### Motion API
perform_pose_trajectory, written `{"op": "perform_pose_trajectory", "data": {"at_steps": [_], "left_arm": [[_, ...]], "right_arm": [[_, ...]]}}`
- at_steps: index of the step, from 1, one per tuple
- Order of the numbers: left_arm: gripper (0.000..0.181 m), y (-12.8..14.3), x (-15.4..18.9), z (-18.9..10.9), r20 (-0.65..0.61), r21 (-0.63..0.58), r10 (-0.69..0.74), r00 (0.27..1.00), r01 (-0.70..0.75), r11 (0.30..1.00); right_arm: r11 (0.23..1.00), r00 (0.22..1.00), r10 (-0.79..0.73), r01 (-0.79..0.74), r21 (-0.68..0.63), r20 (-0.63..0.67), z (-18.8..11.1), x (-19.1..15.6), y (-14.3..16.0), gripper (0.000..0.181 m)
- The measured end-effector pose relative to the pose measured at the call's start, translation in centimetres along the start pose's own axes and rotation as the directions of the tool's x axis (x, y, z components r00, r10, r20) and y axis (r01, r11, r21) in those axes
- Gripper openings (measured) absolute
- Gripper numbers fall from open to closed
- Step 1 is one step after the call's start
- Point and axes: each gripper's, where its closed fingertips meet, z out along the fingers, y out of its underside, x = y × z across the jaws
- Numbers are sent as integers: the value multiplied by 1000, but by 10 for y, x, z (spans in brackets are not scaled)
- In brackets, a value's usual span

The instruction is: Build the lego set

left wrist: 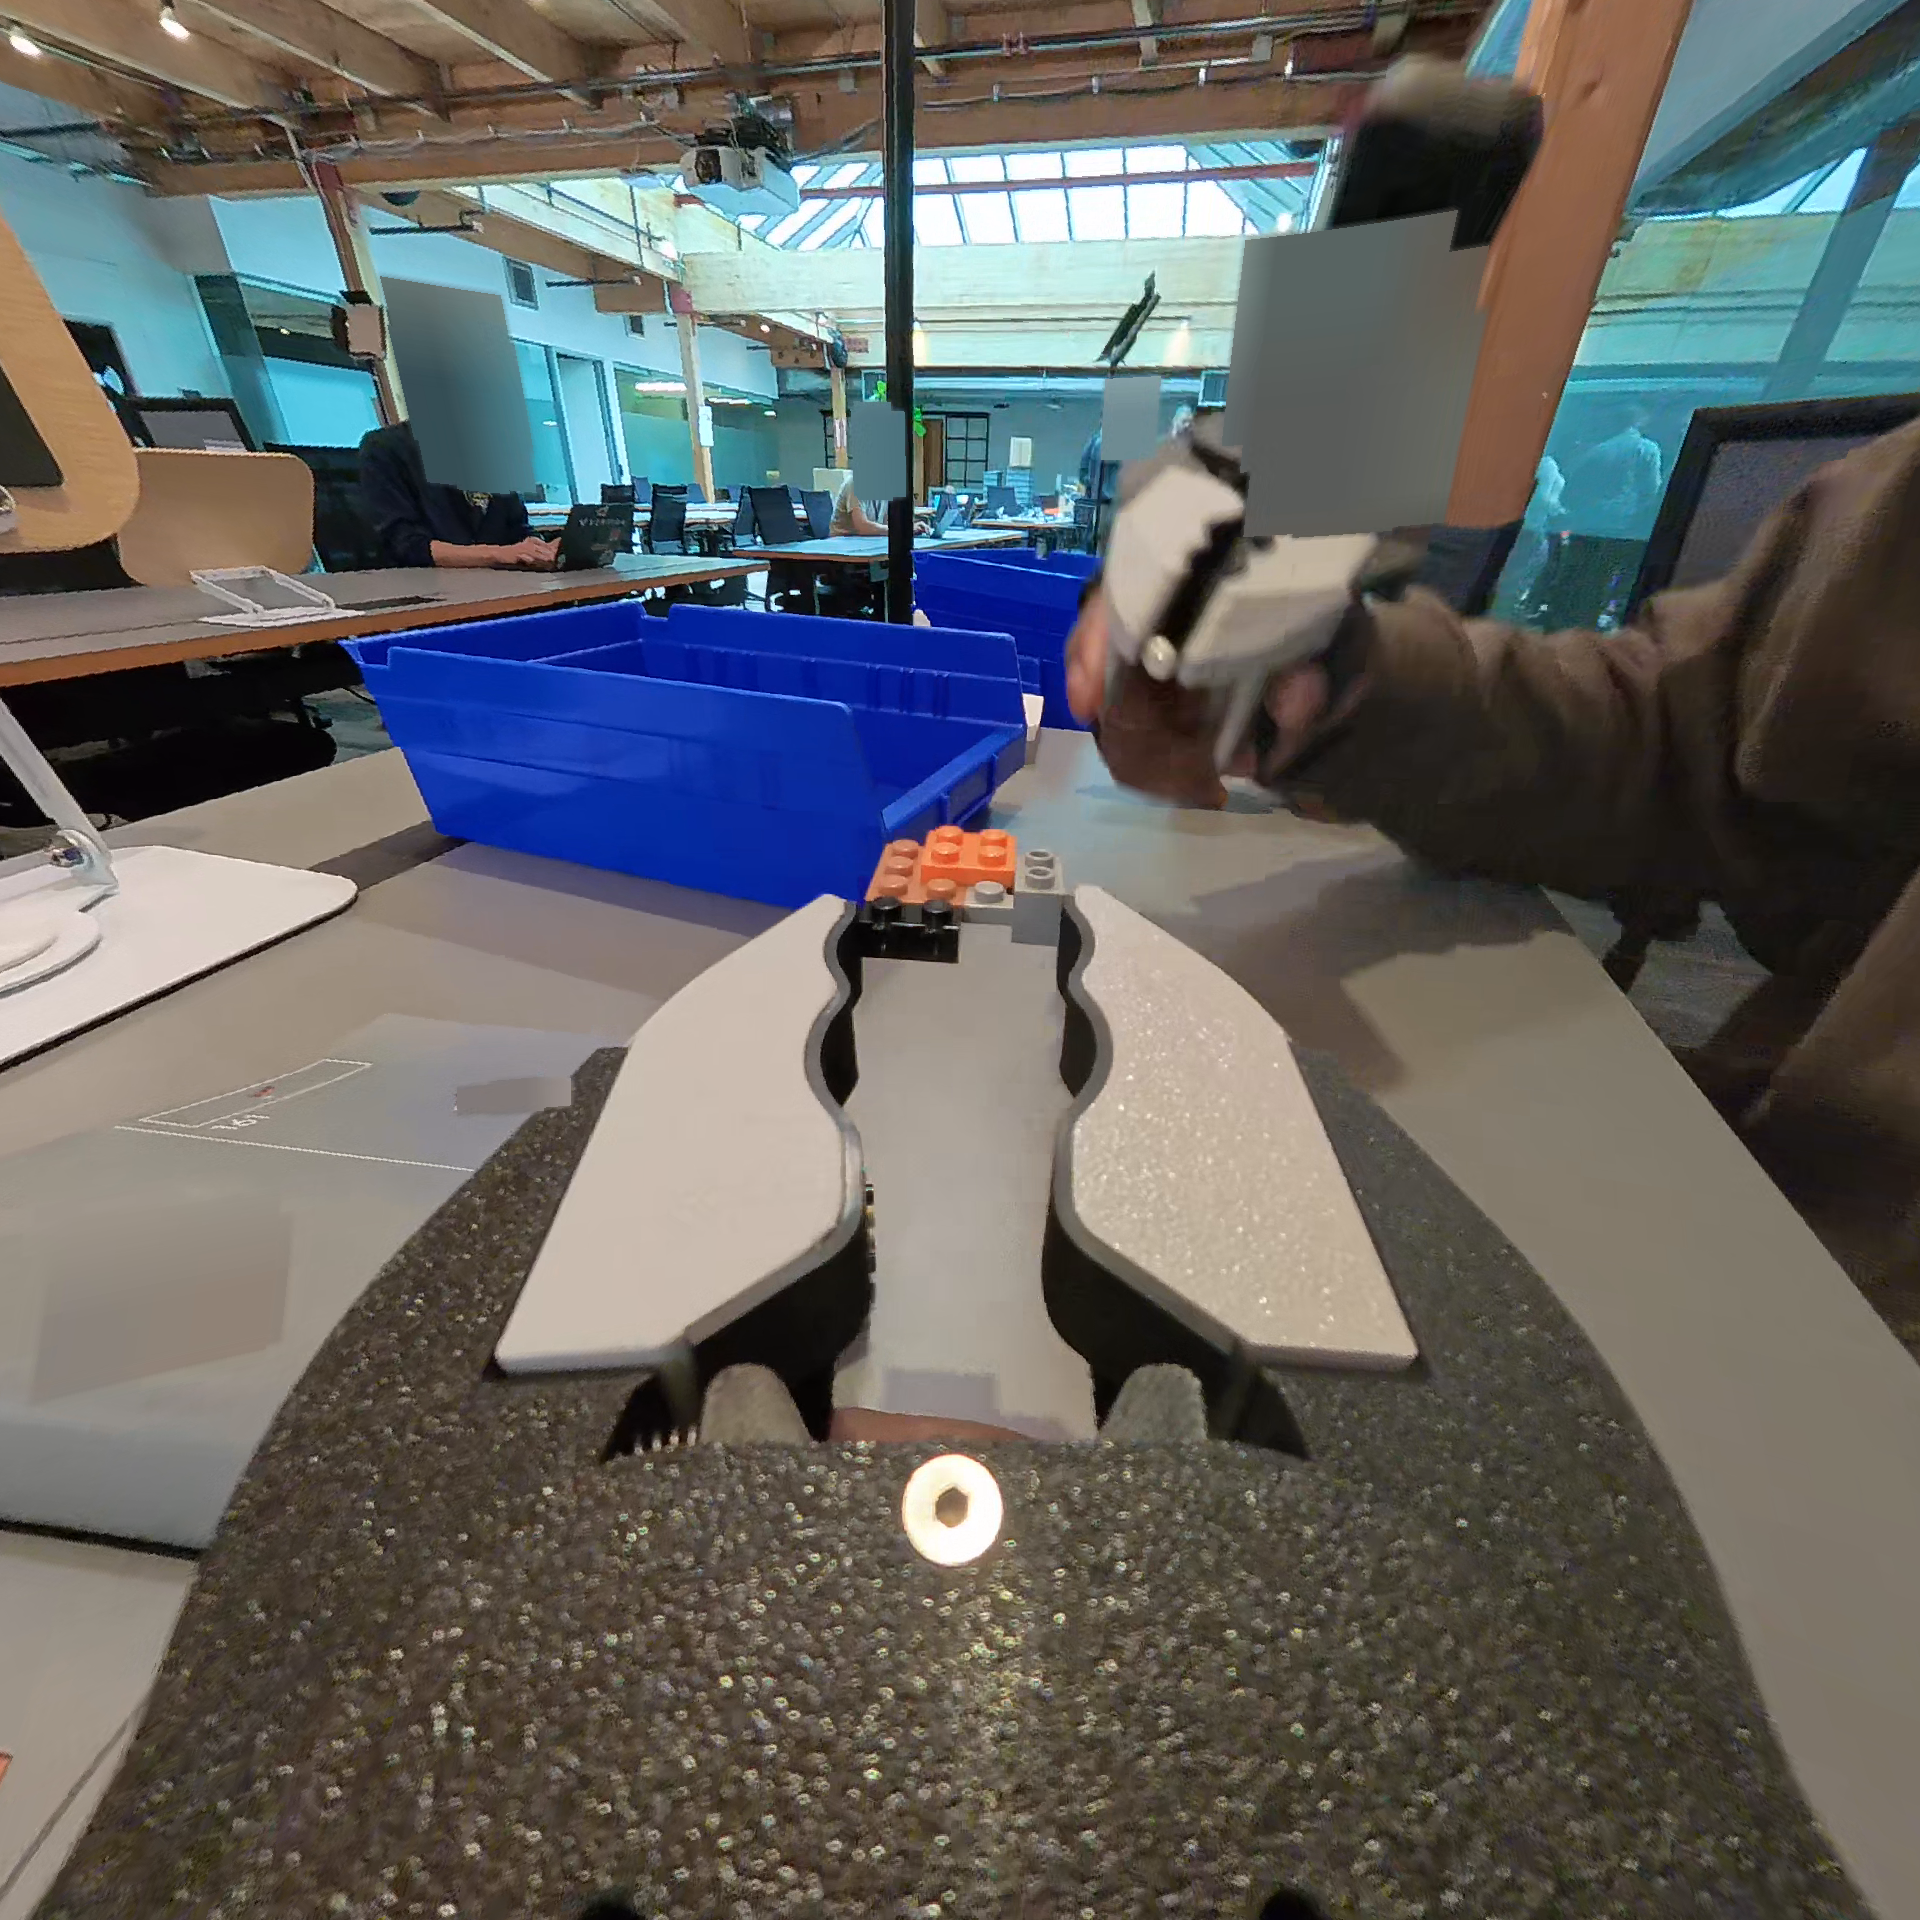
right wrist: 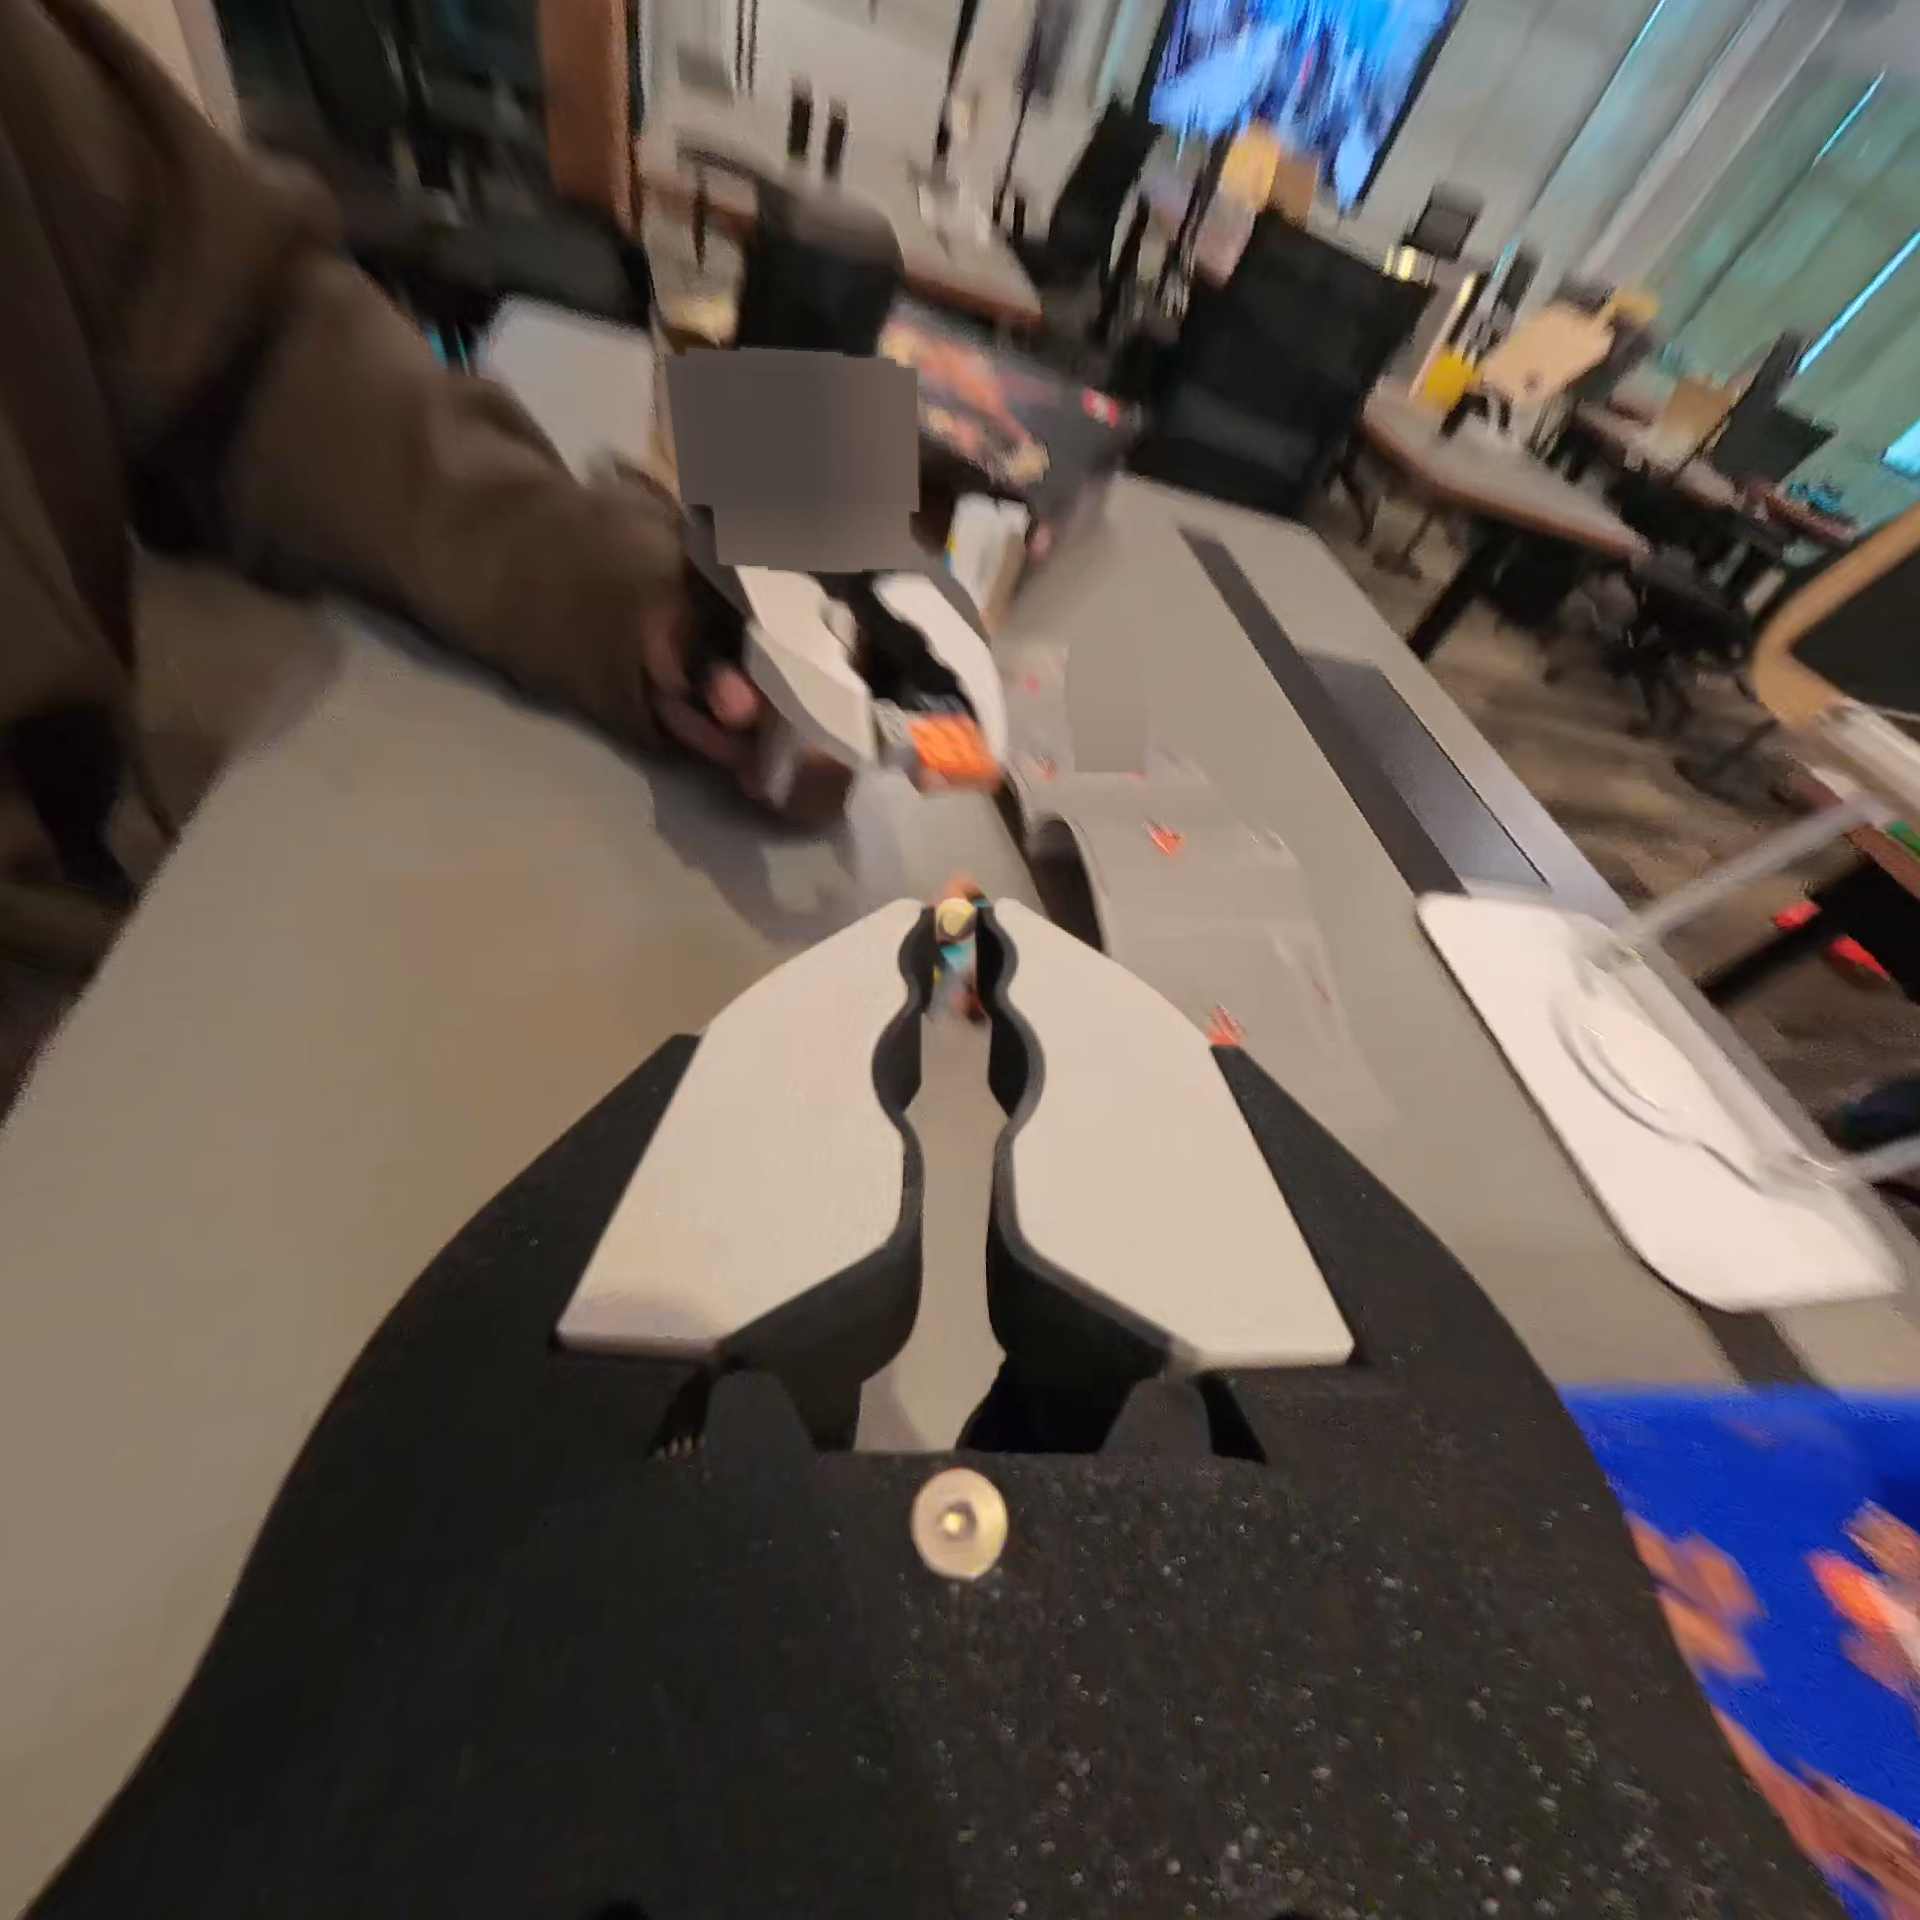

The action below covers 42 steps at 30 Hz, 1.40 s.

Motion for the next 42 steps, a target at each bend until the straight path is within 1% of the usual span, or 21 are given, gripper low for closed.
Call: {"op": "perform_pose_trajectory", "data": {"at_steps": [2, 3, 4, 5, 7, 9, 14, 20, 28, 35, 42], "left_arm": [[36, -1, -1, -1, 11, 3, 24, 1000, -24, 1000], [36, -2, -1, -2, 18, 4, 37, 999, -37, 999], [36, -3, -1, -2, 23, 6, 46, 999, -46, 999], [36, -5, -1, -3, 24, 10, 53, 998, -53, 999], [36, -7, 1, -4, 20, 21, 66, 998, -67, 998], [36, -8, 2, -4, 17, 20, 73, 997, -74, 997], [36, -9, 5, -4, 11, 22, 84, 996, -85, 996], [36, -8, 6, -3, -9, 31, 48, 999, -48, 998], [36, -11, 17, 1, -59, 52, 22, 998, -19, 998], [36, -9, 21, 5, -79, 50, -7, 997, 11, 999], [36, -12, 24, 3, -82, 69, -20, 996, 26, 997]], "right_arm": [[990, 998, 68, -65, 127, -17, 28, -17, 0, 7], [980, 992, 123, -117, 163, -24, 40, -22, 3, 7], [972, 985, 174, -172, 159, -3, 50, -29, 5, 7], [970, 984, 177, -179, 163, 25, 56, -39, 5, 7], [978, 991, 135, -136, 159, 20, 64, -48, 10, 7], [977, 988, 148, -153, 148, 45, 71, -52, 16, 7], [968, 986, 163, -167, 190, 36, 69, -47, 10, 7], [966, 986, 167, -167, 196, 16, 69, -43, 12, 7], [958, 981, 192, -184, 219, -17, 67, -36, 12, 7], [950, 978, 207, -194, 246, -27, 63, -30, 12, 7], [940, 972, 231, -213, 268, -36, 60, -24, 13, 7]]}}
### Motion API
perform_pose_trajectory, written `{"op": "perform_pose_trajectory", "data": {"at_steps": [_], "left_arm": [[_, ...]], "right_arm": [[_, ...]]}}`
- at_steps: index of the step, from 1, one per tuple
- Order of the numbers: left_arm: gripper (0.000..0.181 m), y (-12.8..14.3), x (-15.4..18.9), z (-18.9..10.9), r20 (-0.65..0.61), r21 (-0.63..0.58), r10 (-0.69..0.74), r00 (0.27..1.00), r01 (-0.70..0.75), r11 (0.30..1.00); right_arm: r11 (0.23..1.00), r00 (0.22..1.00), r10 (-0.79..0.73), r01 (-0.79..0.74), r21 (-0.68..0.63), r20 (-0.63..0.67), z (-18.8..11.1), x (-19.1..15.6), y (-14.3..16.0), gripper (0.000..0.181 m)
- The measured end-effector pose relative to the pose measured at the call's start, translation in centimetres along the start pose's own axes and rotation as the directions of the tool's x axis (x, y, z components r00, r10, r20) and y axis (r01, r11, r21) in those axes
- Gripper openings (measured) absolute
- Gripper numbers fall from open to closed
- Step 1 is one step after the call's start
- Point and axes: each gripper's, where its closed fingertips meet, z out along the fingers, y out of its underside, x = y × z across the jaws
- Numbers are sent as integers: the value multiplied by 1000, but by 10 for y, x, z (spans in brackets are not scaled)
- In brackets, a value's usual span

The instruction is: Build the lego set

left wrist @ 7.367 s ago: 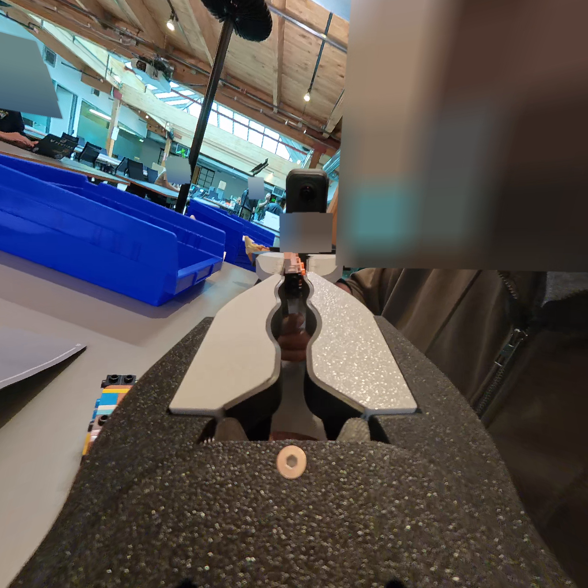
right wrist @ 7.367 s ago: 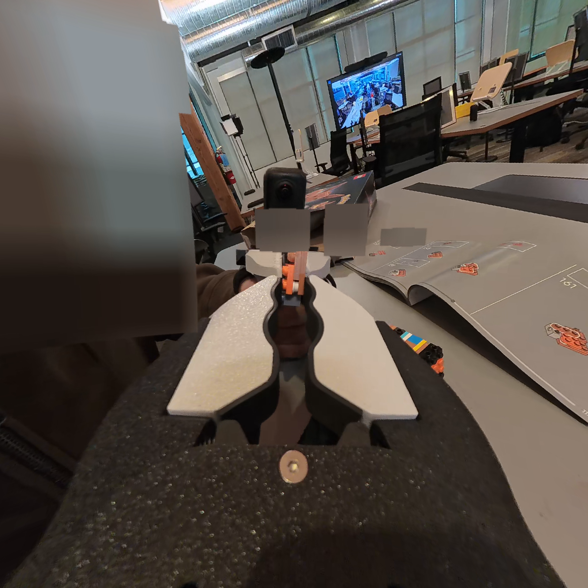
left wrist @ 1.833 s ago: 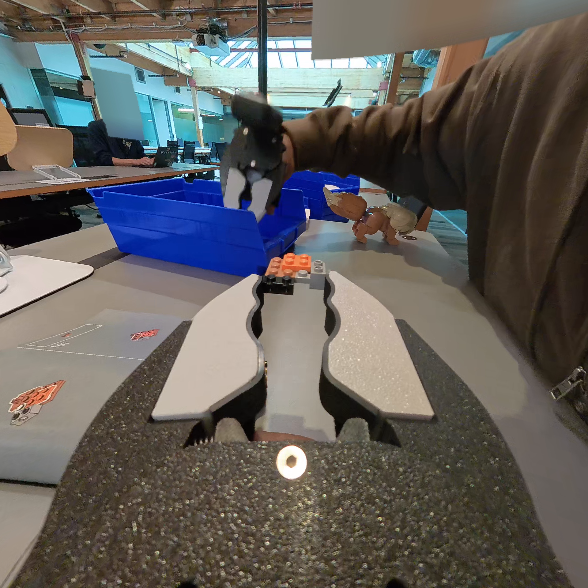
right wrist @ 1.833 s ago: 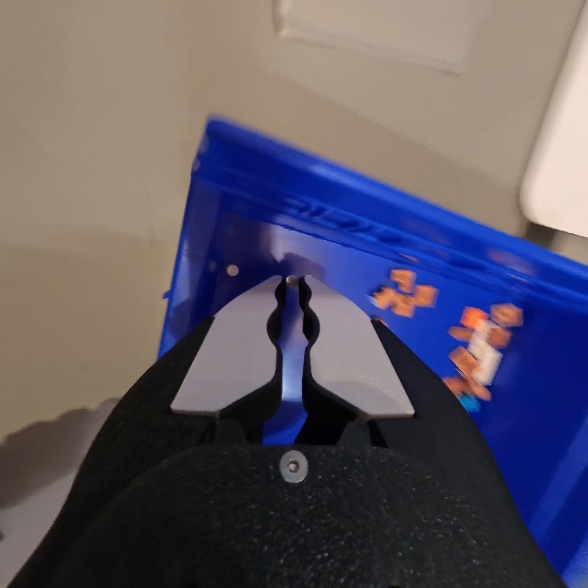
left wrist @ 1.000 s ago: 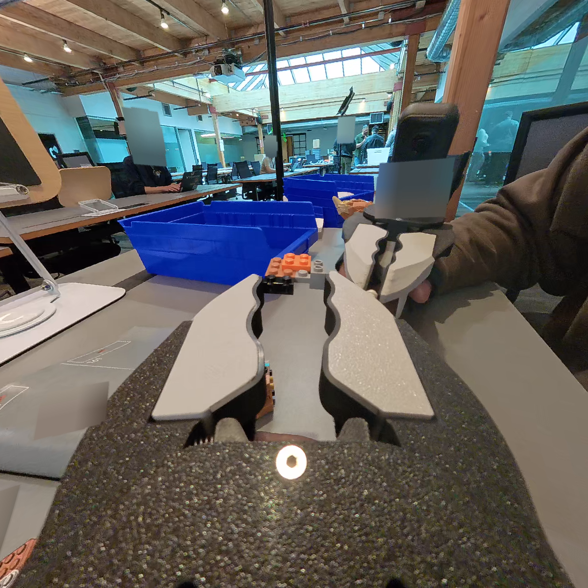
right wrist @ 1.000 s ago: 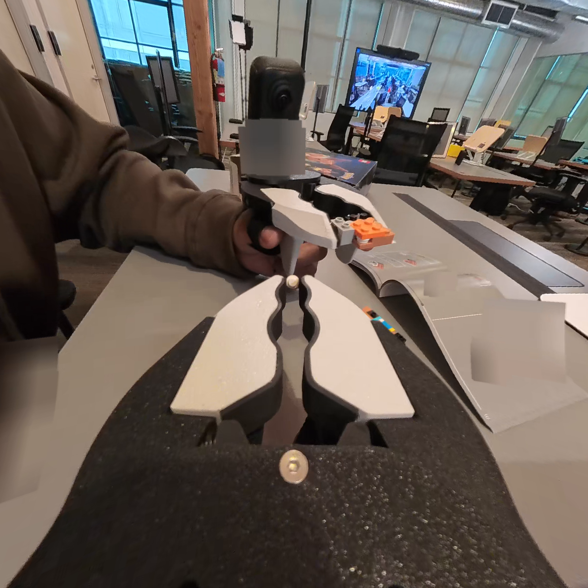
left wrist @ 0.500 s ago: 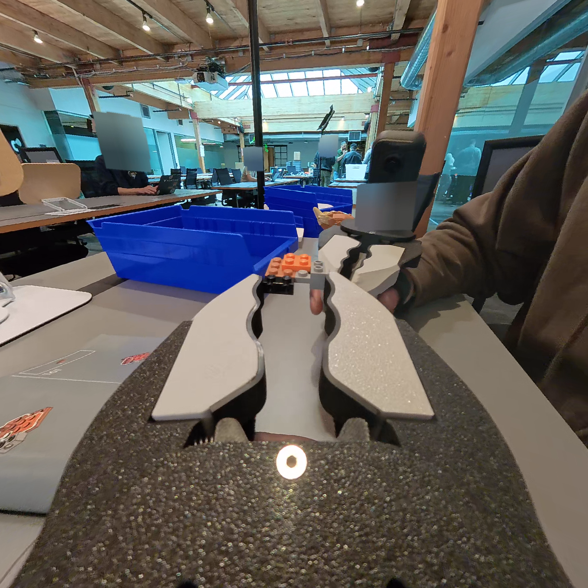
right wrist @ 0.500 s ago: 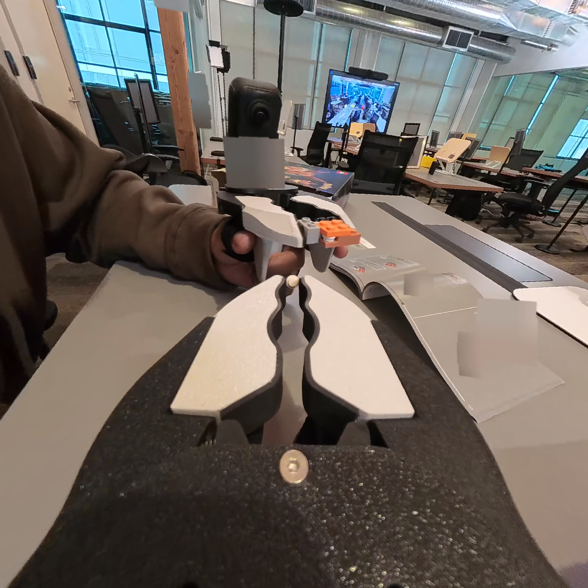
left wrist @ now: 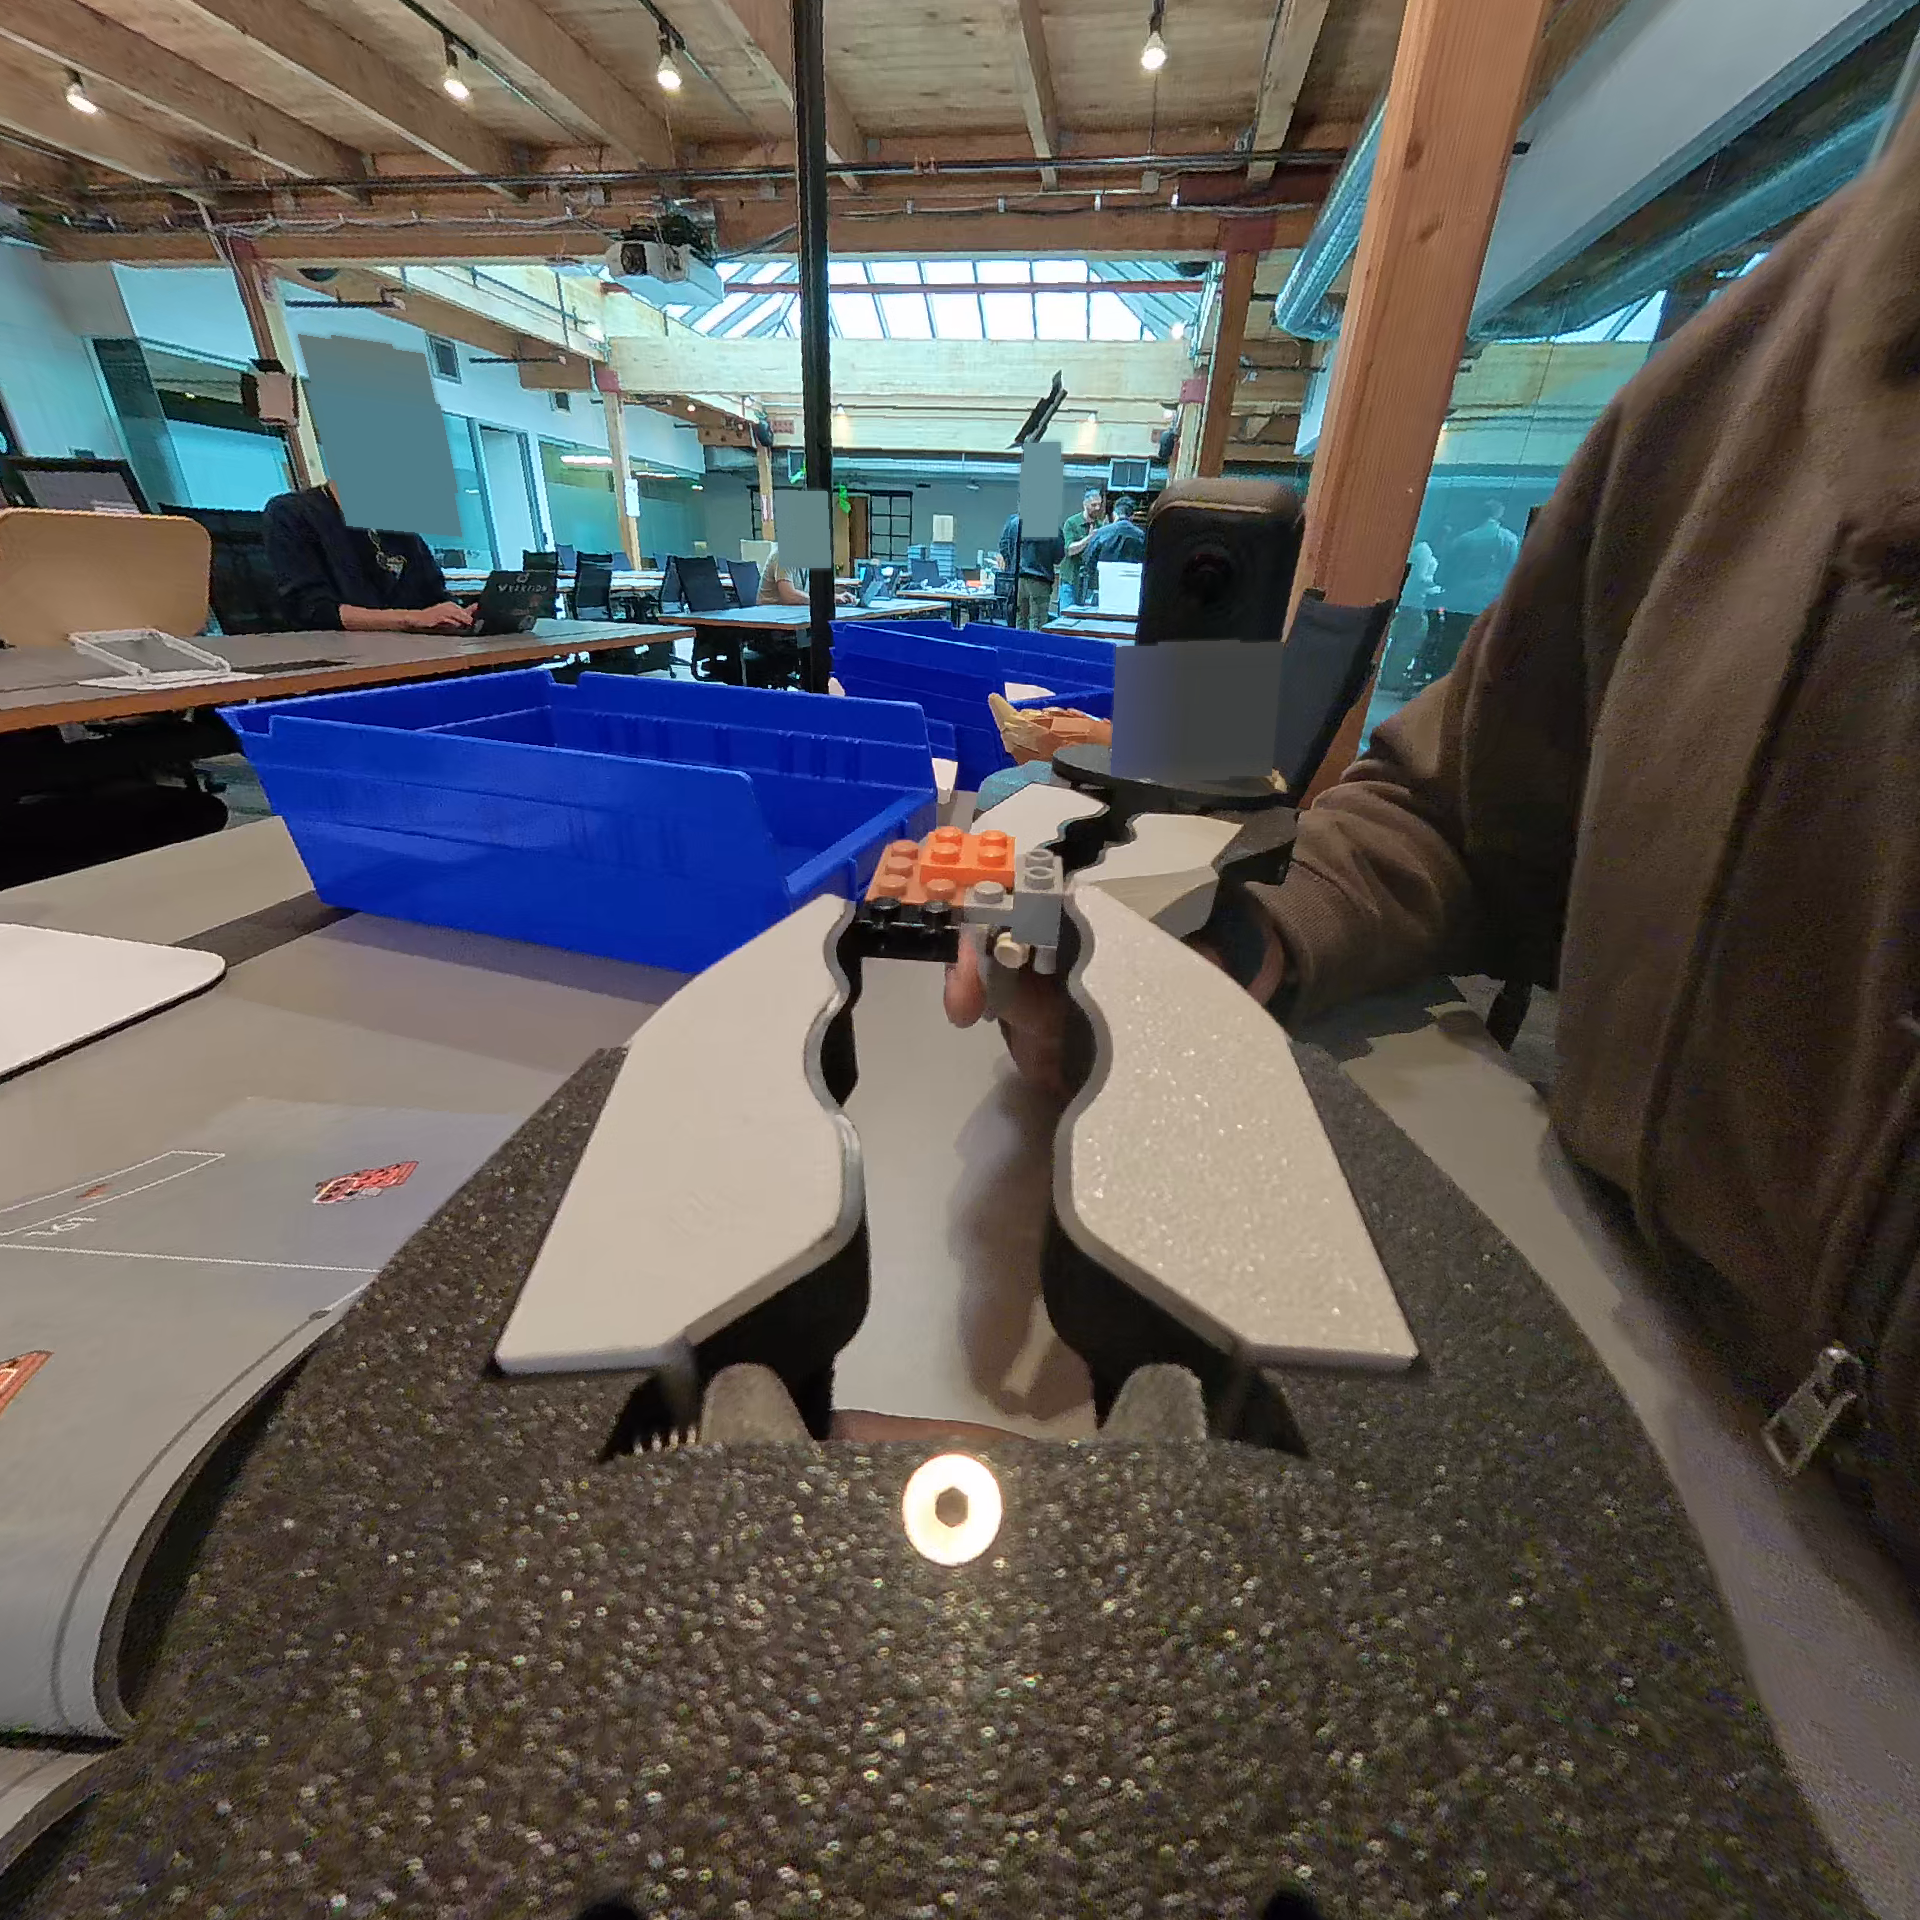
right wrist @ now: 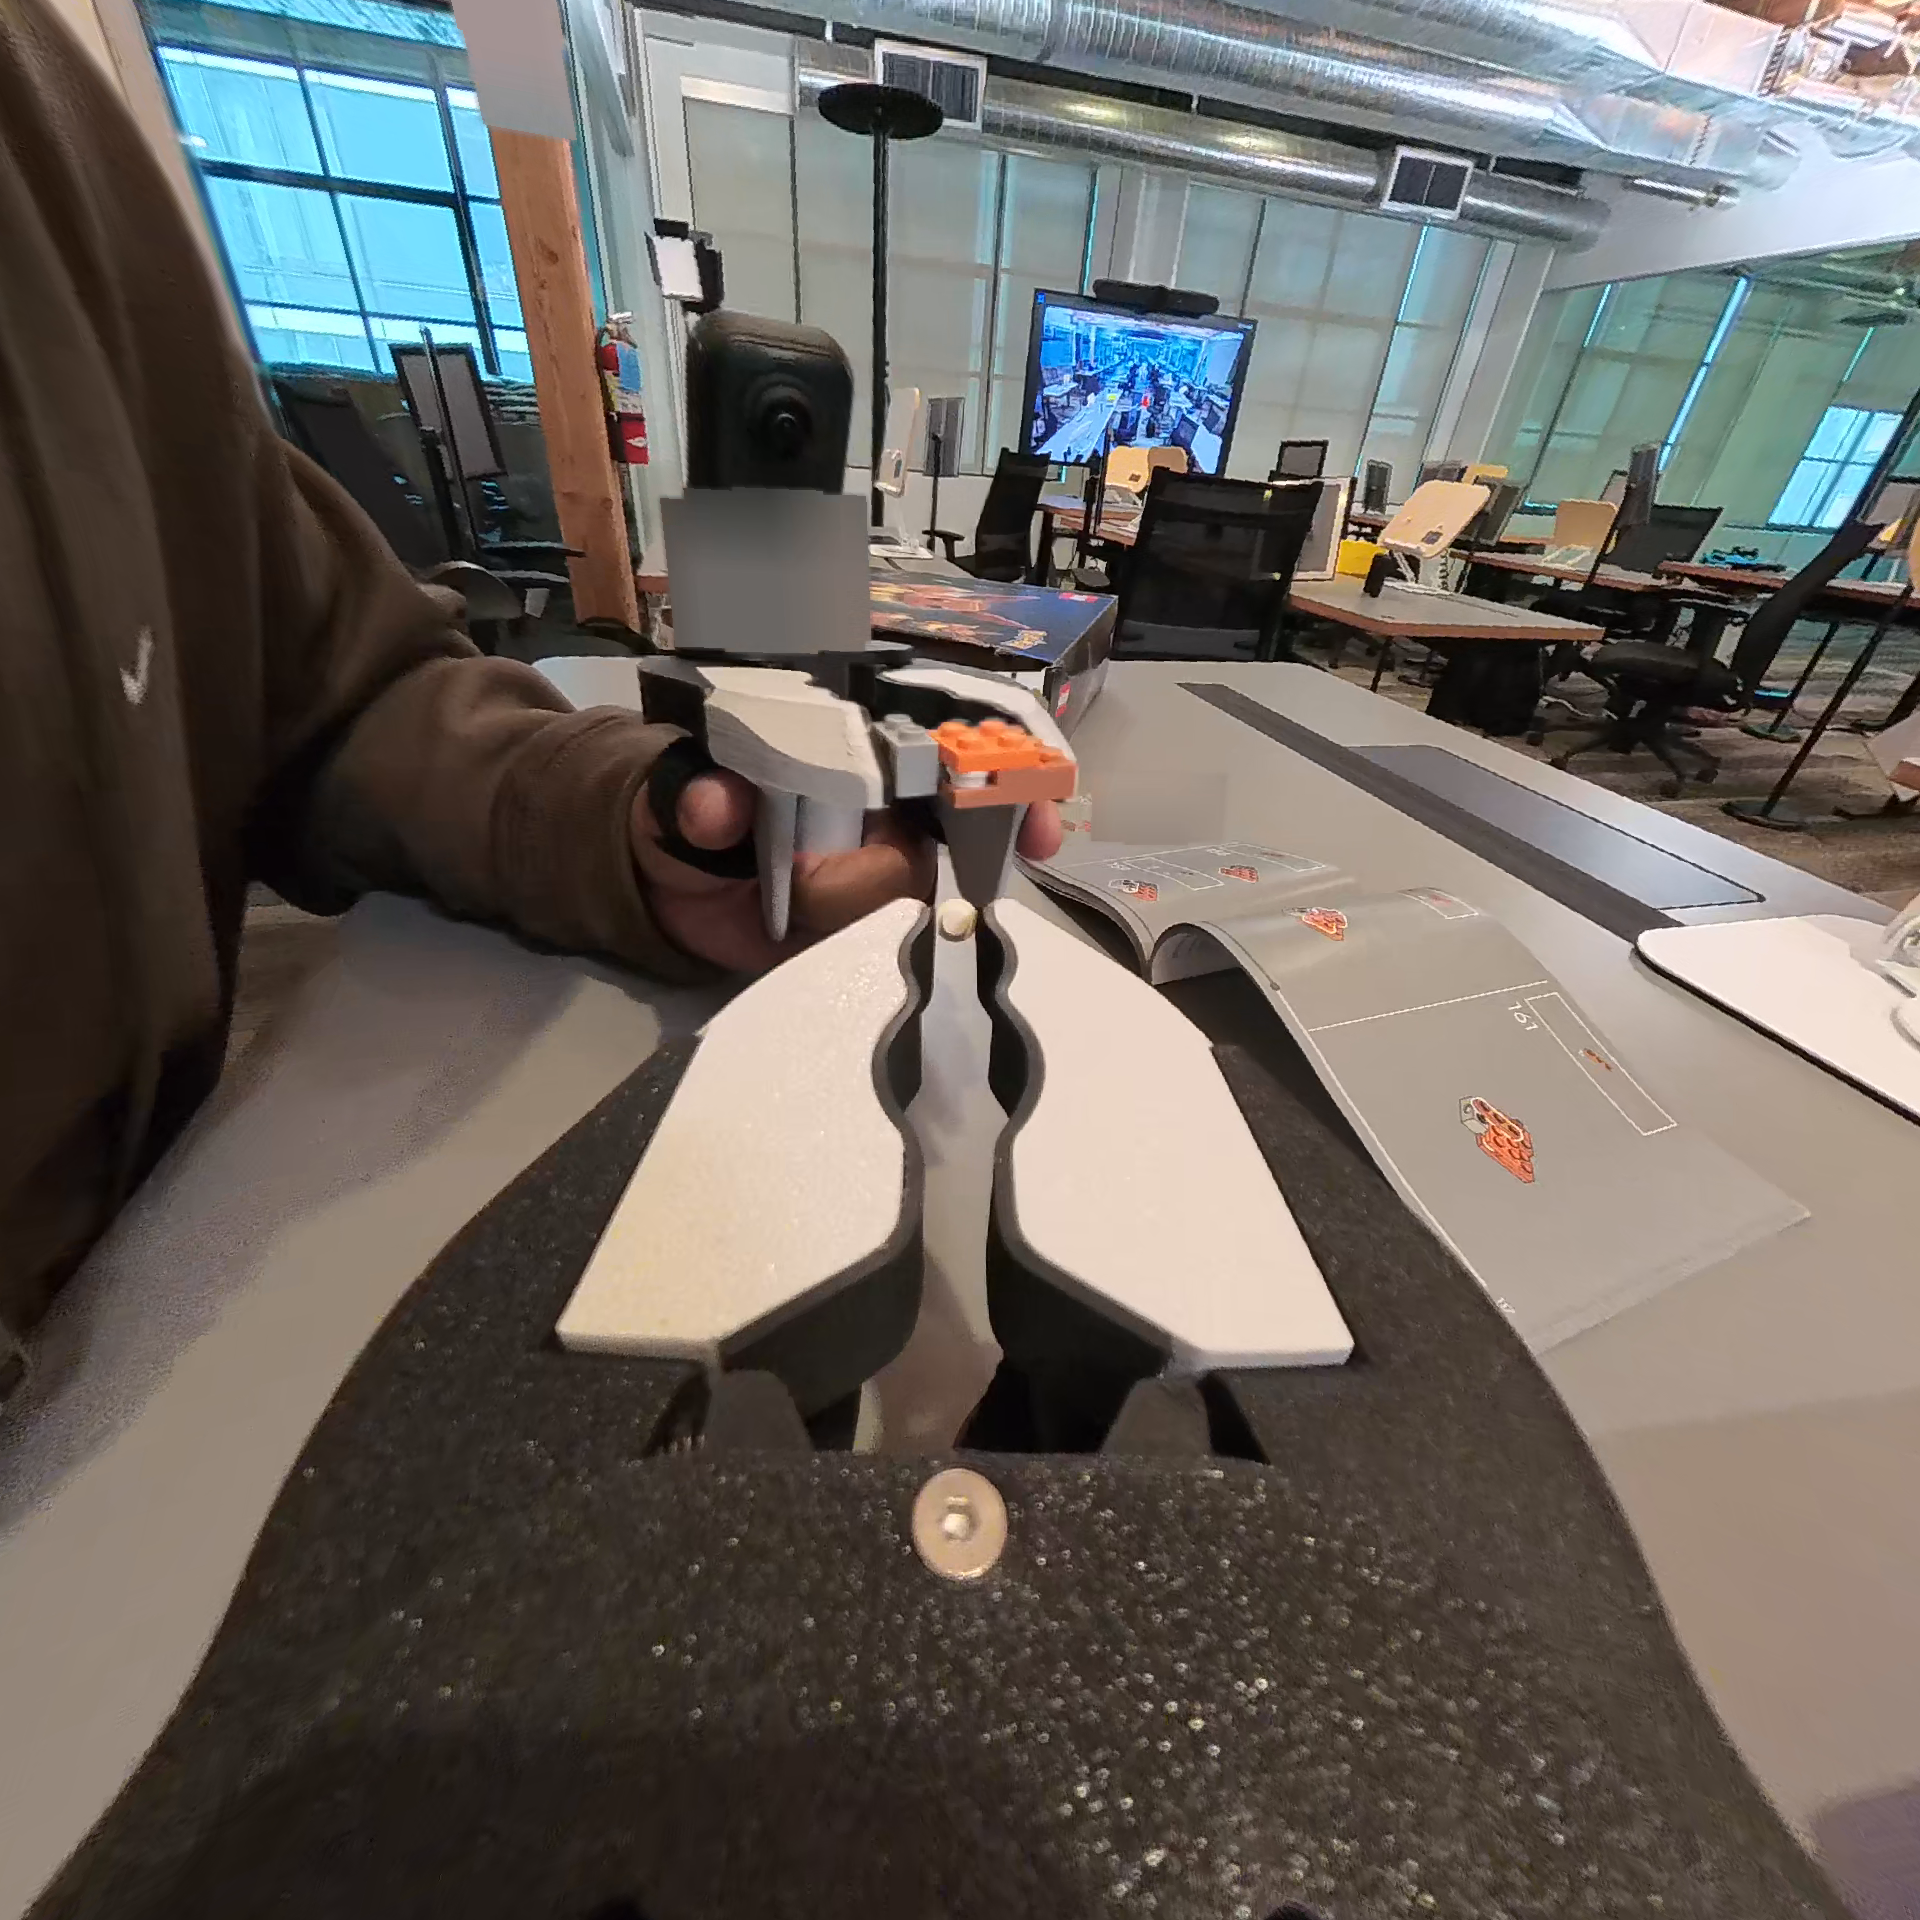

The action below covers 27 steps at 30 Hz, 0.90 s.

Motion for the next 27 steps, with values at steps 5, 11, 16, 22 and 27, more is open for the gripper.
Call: {"op": "perform_pose_trajectory", "data": {"at_steps": [5, 11, 16, 22, 27], "left_arm": [[36, 2, 0, -2, -9, 29, -37, 999, 37, 999], [36, -1, -2, -6, -7, 64, -59, 998, 59, 996], [36, 2, 8, -3, -7, 35, 14, 1000, -14, 999], [36, 1, 1, -2, 65, 29, 58, 996, -60, 998], [36, 0, -1, -2, 78, 38, 32, 996, -36, 999]], "right_arm": [[999, 999, 34, -33, 29, -16, -3, 5, -2, 7], [991, 995, 94, -91, 98, -28, -13, 14, -9, 7], [991, 996, 72, -67, 115, -46, -27, 14, -13, 7], [989, 992, 84, -71, 133, -92, -36, 21, -17, 7], [983, 988, 116, -99, 152, -103, -40, 25, -20, 7]]}}
